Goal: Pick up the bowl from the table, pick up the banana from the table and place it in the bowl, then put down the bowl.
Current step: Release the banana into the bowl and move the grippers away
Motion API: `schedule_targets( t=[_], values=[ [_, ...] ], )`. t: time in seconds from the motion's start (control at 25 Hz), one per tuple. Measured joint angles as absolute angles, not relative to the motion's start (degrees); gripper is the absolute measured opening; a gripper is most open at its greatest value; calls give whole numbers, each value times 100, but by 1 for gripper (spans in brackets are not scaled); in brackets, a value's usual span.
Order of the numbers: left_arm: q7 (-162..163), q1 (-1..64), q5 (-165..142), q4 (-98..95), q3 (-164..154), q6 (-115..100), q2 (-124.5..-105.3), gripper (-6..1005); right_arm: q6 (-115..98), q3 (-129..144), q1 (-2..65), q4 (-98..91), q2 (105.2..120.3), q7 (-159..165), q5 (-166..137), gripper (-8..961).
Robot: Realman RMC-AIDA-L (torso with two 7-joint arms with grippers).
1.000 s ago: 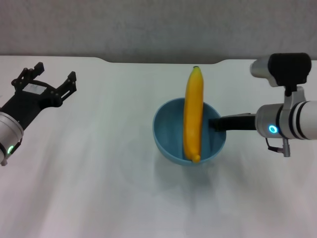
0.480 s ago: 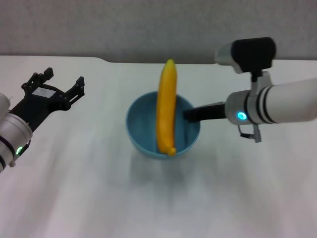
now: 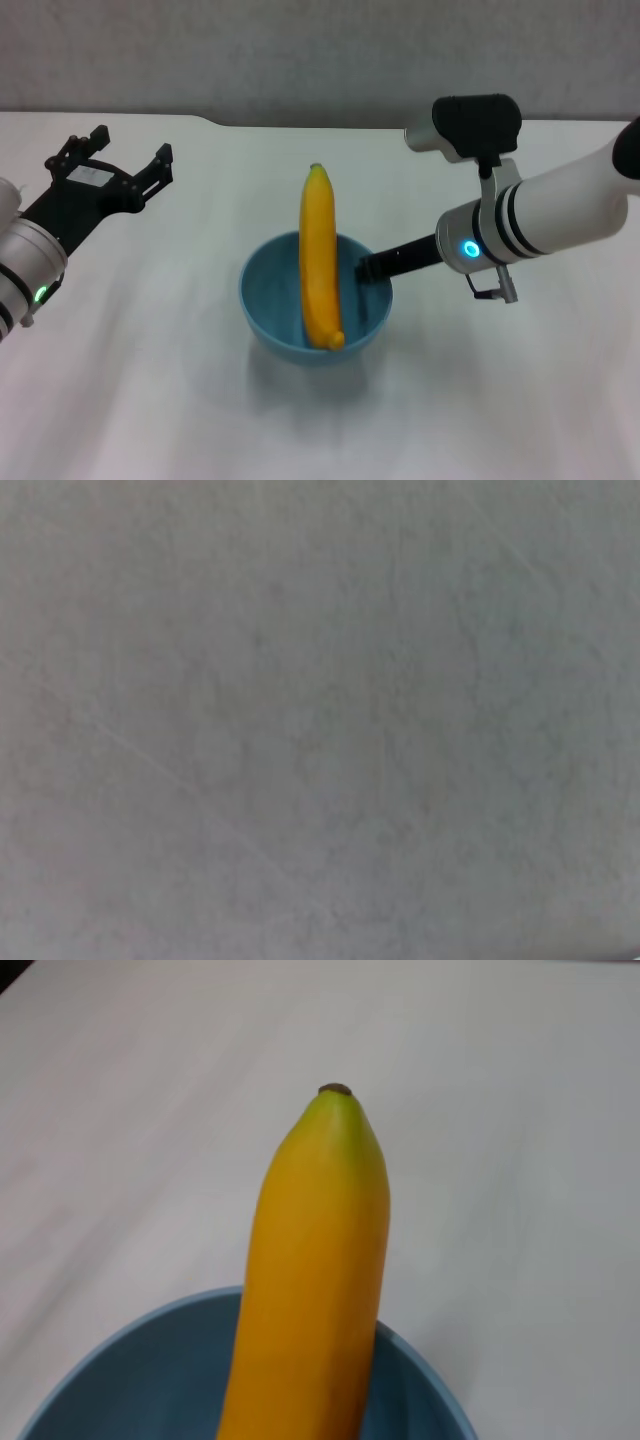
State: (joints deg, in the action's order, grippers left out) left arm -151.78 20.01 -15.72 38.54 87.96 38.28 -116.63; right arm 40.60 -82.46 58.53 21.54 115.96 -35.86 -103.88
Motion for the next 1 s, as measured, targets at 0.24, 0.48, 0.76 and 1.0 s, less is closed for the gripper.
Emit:
schedule_targets(
  t=[0.24, 0.48, 0.76, 1.0],
  values=[
    [-15178, 1997, -1388, 3854, 8775, 3832, -11649, 863, 4078, -7930, 5781, 2143, 11614, -3586, -10193, 118],
    [-15178, 1995, -1369, 3854, 8782, 3832, -11639, 863, 4028, -7712, 5685, 2139, 11612, -3586, -10108, 122],
    [-15178, 1990, -1363, 3847, 8768, 3833, -11636, 863, 3930, -7685, 5596, 2080, 11589, -3585, -10107, 125],
    [-15178, 1980, -1362, 3842, 8763, 3832, -11638, 863, 3931, -7587, 5557, 2065, 11597, -3586, -10107, 129]
  ],
)
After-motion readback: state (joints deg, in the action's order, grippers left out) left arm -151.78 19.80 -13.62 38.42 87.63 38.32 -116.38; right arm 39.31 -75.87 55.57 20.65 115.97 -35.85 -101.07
